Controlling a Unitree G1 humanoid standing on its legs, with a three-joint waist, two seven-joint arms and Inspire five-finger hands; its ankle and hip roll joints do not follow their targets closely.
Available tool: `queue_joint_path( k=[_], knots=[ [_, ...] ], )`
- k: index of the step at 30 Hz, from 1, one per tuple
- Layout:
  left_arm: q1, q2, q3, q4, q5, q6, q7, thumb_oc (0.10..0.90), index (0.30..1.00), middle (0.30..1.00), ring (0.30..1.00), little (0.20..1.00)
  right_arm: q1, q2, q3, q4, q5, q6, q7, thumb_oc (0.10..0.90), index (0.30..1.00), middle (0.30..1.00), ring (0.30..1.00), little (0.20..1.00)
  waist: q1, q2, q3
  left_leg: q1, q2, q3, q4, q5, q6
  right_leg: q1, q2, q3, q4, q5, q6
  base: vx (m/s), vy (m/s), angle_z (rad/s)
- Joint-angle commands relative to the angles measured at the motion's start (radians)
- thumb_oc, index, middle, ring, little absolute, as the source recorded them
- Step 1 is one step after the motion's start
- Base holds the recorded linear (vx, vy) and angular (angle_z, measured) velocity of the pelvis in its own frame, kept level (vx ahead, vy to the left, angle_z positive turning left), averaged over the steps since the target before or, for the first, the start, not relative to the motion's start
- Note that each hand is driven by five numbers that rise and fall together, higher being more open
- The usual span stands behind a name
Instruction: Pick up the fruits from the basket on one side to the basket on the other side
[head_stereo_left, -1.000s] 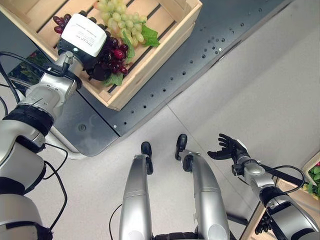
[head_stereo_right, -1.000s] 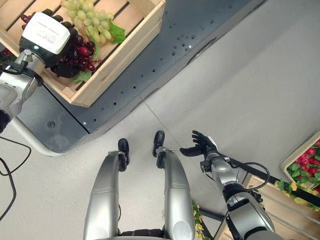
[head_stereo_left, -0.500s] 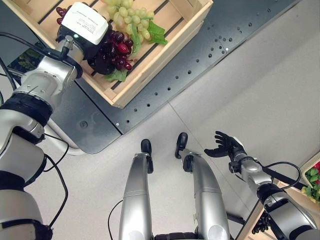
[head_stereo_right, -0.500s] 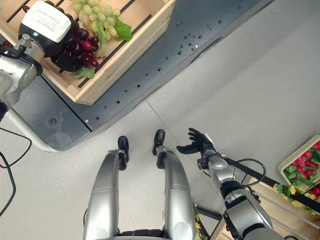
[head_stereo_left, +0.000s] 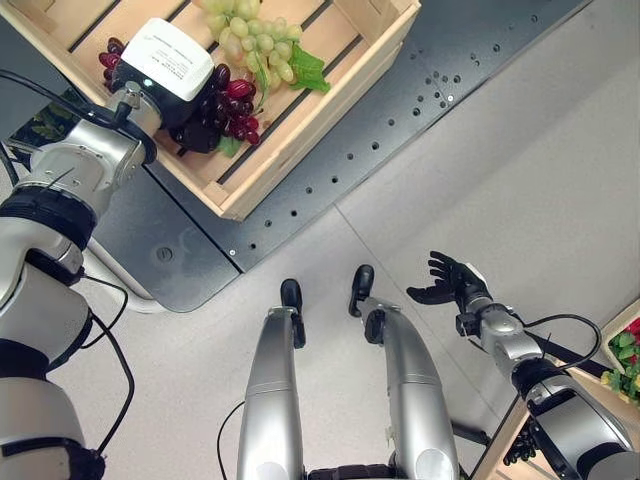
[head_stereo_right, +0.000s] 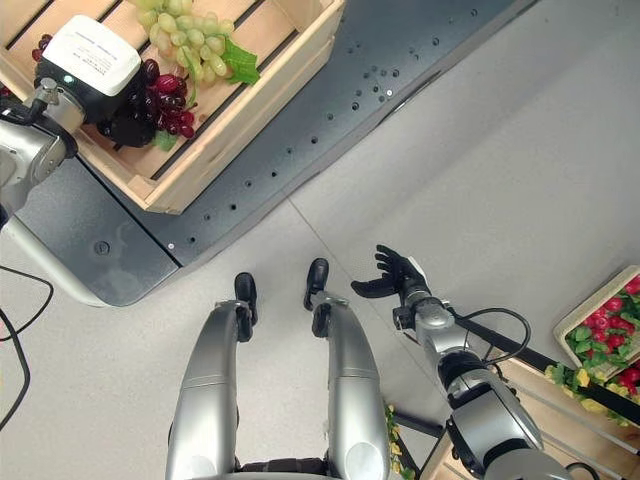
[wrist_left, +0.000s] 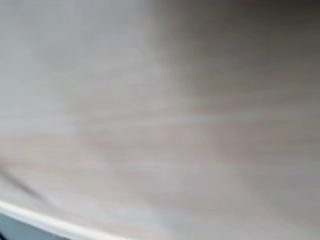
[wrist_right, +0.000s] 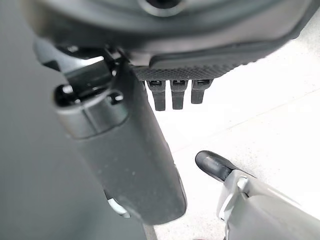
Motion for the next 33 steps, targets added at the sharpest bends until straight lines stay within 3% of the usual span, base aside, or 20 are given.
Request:
queue_joint_path(
  k=[1, 9, 11, 16, 17, 26, 33],
  knots=[
    [-0.002, 0.012, 0.042, -0.006, -0.065, -0.004, 0.064, 0.400, 0.300, 0.300, 0.300, 0.300, 0.053, -0.033, -0.021, -0.010, 0.032, -0.054, -0.025, 0.800, 0.900, 0.900, 0.900, 0.900, 0.014, 0.011, -0.010, 0.089, 0.015, 0.028, -0.149, 0.048, -0.016, 0.120, -0.008, 0.015, -0.054, -0.004, 0.049, 0.00, -0.033, -0.02],
    [0.100, -0.006, 0.192, -0.056, -0.349, -0.080, 0.203, 0.400, 0.300, 0.300, 0.300, 0.300, 0.085, -0.048, -0.050, -0.042, 0.027, -0.035, -0.023, 0.800, 0.900, 0.900, 0.900, 0.900, 0.024, 0.036, -0.010, 0.252, -0.005, 0.034, -0.212, 0.050, -0.014, 0.256, -0.010, 0.036, -0.090, -0.015, 0.059, 0.00, -0.001, -0.02],
    [0.178, -0.027, 0.311, -0.077, -0.501, -0.099, 0.220, 0.400, 0.300, 0.300, 0.300, 0.300, 0.110, -0.042, -0.064, -0.068, 0.017, -0.027, -0.033, 0.800, 0.900, 0.900, 0.900, 0.900, 0.027, 0.048, -0.010, 0.326, -0.015, 0.038, -0.233, 0.049, -0.015, 0.319, -0.016, 0.041, -0.100, -0.024, 0.060, 0.02, 0.007, -0.04],
    [0.306, -0.058, 0.497, -0.130, -0.611, -0.124, 0.227, 0.400, 0.300, 0.300, 0.300, 0.300, 0.168, -0.023, -0.084, -0.120, -0.005, -0.028, -0.049, 0.800, 0.900, 0.900, 0.900, 0.900, 0.031, 0.062, -0.023, 0.429, -0.024, 0.050, -0.268, 0.049, -0.020, 0.411, -0.032, 0.042, -0.131, -0.030, 0.064, 0.04, -0.010, -0.06],
    [0.356, -0.070, 0.565, -0.155, -0.657, -0.120, 0.228, 0.400, 0.300, 0.300, 0.300, 0.300, 0.198, -0.015, -0.090, -0.151, -0.019, -0.019, -0.063, 0.800, 0.900, 0.900, 0.900, 0.900, 0.029, 0.071, -0.047, 0.471, -0.029, 0.056, -0.292, 0.051, -0.022, 0.444, -0.040, 0.043, -0.148, -0.032, 0.066, 0.07, 0.005, 0.01],
    [0.559, -0.121, 0.819, -0.262, -0.909, -0.143, 0.321, 0.400, 0.300, 0.300, 0.300, 0.300, 0.337, 0.012, -0.095, -0.348, -0.082, -0.073, -0.106, 0.800, 0.900, 0.900, 0.900, 0.900, 0.013, 0.107, -0.174, 0.668, -0.059, 0.058, -0.447, 0.075, -0.030, 0.626, -0.065, 0.036, -0.290, -0.020, 0.078, 0.10, -0.007, 0.01],
    [0.654, -0.189, 0.916, -0.349, -1.123, -0.203, 0.157, 0.400, 0.300, 0.300, 0.300, 0.300, 0.388, 0.044, -0.073, -0.564, -0.176, -0.130, -0.170, 0.800, 0.900, 0.900, 0.900, 0.900, 0.000, 0.138, -0.300, 0.816, -0.083, 0.045, -0.604, 0.102, -0.046, 0.793, -0.043, 0.034, -0.463, 0.001, 0.080, 0.11, -0.033, -0.02]
  ],
)
